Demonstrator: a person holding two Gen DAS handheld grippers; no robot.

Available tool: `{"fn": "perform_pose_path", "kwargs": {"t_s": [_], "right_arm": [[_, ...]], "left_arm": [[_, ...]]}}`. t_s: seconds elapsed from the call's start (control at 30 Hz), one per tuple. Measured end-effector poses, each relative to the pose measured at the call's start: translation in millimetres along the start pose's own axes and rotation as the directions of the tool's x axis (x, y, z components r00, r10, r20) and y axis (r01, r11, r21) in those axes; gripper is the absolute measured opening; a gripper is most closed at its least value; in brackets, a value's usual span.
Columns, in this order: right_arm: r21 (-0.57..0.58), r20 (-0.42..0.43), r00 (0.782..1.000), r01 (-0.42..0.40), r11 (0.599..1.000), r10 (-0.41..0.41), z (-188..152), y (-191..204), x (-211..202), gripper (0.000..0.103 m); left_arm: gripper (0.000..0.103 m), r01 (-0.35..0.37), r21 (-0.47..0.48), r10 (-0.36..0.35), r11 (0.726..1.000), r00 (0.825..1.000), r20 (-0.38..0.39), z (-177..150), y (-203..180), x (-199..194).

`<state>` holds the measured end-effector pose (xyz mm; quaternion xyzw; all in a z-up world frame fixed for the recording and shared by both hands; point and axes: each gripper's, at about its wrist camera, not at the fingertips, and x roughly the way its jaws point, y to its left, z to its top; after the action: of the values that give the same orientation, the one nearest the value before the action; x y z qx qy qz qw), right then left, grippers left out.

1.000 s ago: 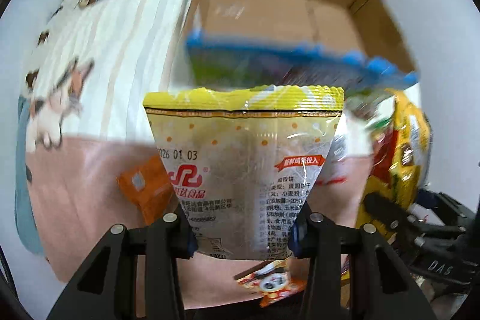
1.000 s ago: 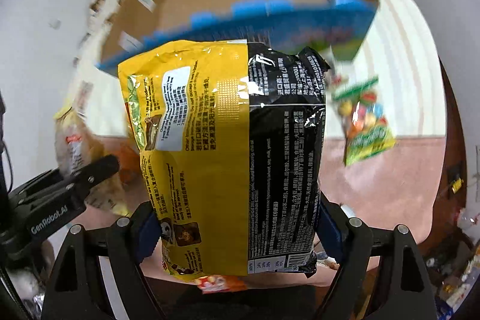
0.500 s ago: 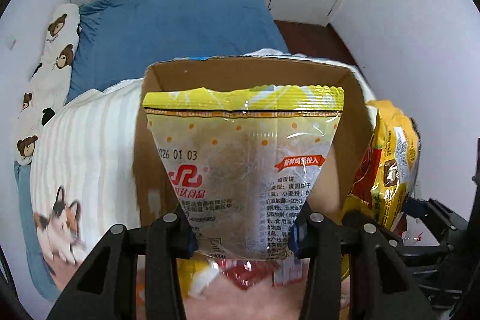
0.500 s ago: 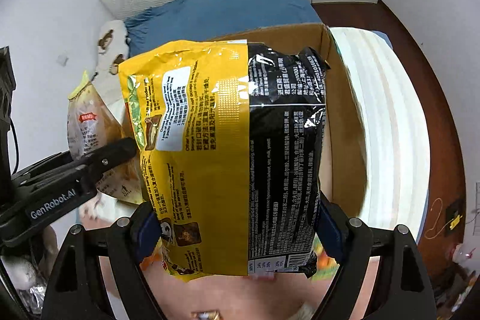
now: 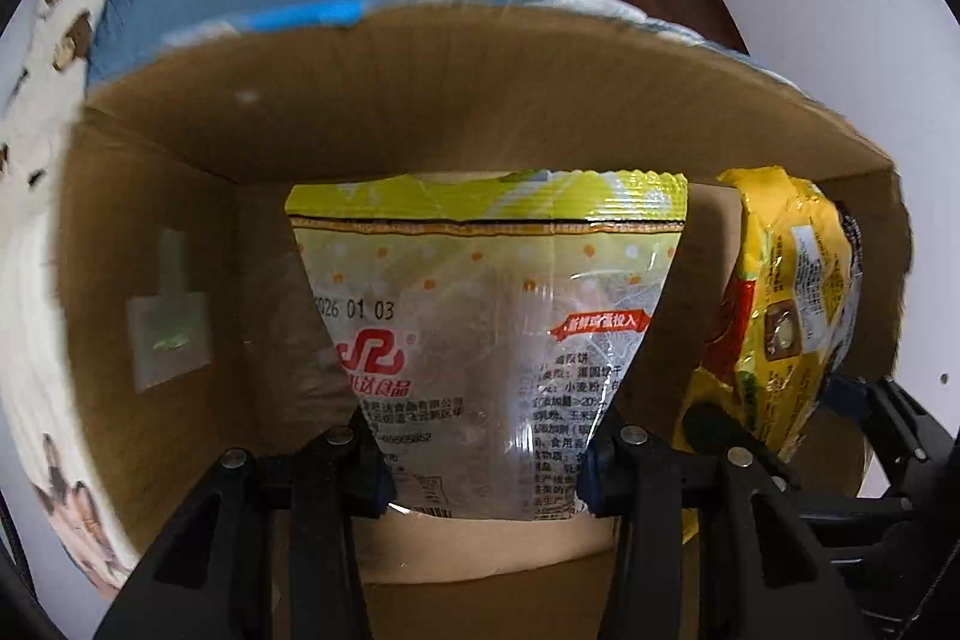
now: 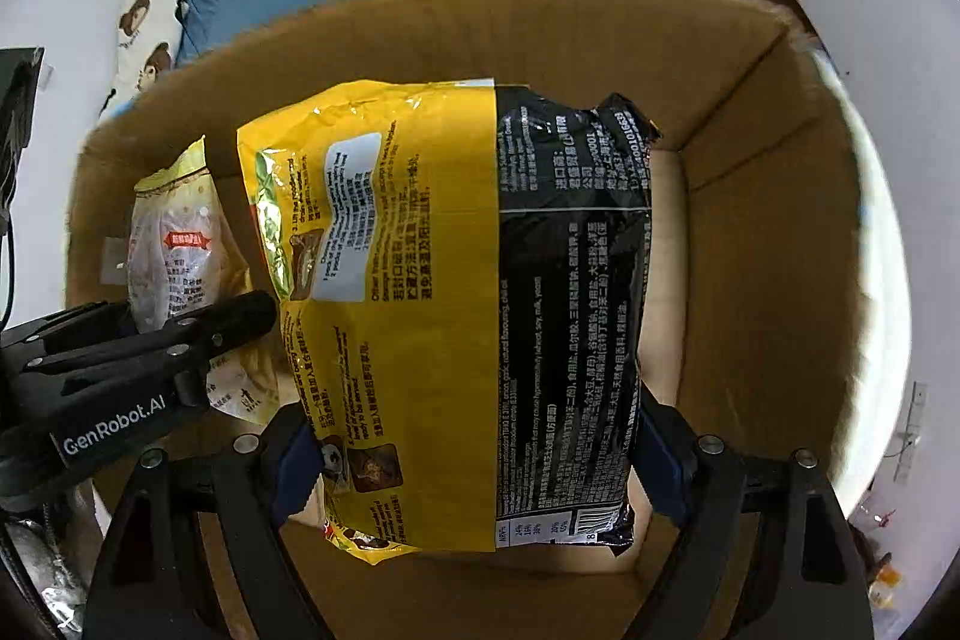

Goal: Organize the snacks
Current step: 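Carry both bags into the cardboard box and open both tools to release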

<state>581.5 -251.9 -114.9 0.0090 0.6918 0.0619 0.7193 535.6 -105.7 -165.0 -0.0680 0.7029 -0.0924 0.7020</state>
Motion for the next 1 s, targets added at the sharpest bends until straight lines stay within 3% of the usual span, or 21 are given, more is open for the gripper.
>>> {"fn": "perform_pose_path", "kwargs": {"t_s": [0.13, 0.3, 0.4, 0.5, 0.57, 0.6, 0.9, 1.0], "right_arm": [[-0.013, -0.017, 1.000, 0.015, 1.000, -0.015, 8, -8, 34, 0.088], [-0.025, -0.039, 0.999, -0.001, 1.000, 0.000, 10, -3, 36, 0.088], [-0.024, -0.057, 0.998, -0.002, 1.000, 0.000, -9, 1, 31, 0.090], [-0.036, -0.045, 0.999, 0.024, 0.999, -0.025, -1, 1, 27, 0.096], [-0.048, -0.032, 0.999, 0.027, 0.999, -0.028, -3, 2, 20, 0.098], [-0.050, -0.031, 0.999, 0.024, 0.998, -0.026, -4, 2, 16, 0.098], [-0.028, 0.003, 1.000, 0.021, 0.999, -0.021, -30, -8, -34, 0.099], [-0.017, 0.032, 0.999, 0.028, 0.999, -0.027, -43, -17, -51, 0.099]], "left_arm": [[0.041, 0.002, -0.001, -0.002, 1.000, 0.999, -0.032, 3, 5, 14], [0.042, -0.017, 0.004, 0.017, 1.000, 0.999, -0.027, 3, 10, 14], [0.042, -0.021, 0.008, 0.021, 1.000, 0.999, -0.027, 0, 9, 10], [0.058, -0.019, 0.016, 0.020, 1.000, 1.000, -0.009, -3, 6, 3], [0.091, -0.006, 0.014, 0.006, 1.000, 1.000, 0.002, -6, 7, -3], [0.095, -0.004, 0.014, 0.004, 1.000, 1.000, 0.007, -7, 7, -5], [0.096, -0.010, 0.003, 0.009, 1.000, 0.998, 0.058, -34, 11, -42], [0.096, -0.032, 0.010, 0.031, 0.999, 0.992, 0.119, -46, 3, -67]]}}
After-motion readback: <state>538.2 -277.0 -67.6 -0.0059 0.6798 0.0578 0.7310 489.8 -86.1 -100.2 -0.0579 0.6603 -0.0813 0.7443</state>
